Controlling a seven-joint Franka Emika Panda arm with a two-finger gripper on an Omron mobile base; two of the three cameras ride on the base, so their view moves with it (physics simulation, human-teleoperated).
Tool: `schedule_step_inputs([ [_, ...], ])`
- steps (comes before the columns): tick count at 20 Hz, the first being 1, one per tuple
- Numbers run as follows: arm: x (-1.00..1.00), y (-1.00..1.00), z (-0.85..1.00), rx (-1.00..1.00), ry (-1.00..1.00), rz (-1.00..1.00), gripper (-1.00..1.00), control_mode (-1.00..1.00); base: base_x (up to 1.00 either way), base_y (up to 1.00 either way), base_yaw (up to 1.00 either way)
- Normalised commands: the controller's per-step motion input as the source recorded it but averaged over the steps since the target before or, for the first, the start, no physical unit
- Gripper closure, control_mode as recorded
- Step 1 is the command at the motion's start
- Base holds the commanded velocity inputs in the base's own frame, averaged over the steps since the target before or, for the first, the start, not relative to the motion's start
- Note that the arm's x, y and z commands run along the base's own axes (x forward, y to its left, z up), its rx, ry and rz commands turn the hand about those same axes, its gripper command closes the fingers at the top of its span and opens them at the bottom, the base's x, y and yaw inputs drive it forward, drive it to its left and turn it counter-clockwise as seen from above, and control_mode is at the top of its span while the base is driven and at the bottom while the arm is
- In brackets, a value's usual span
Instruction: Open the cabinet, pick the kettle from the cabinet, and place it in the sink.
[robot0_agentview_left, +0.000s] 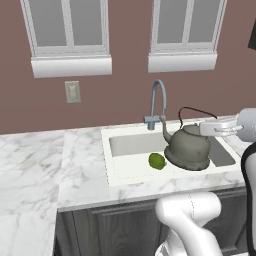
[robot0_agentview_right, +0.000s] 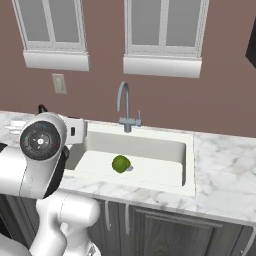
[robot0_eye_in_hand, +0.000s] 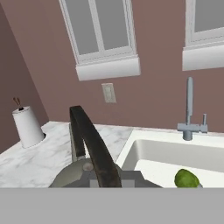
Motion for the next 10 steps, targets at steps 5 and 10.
schedule_step_inputs([
  [5, 0.00, 0.00, 0.00, 0.00, 0.00, 0.00, 1.00, -1.00, 0.00, 0.00, 0.00],
  [10, 0.00, 0.00, 0.00, 0.00, 0.00, 0.00, 1.00, -1.00, 0.00, 0.00, 0.00],
])
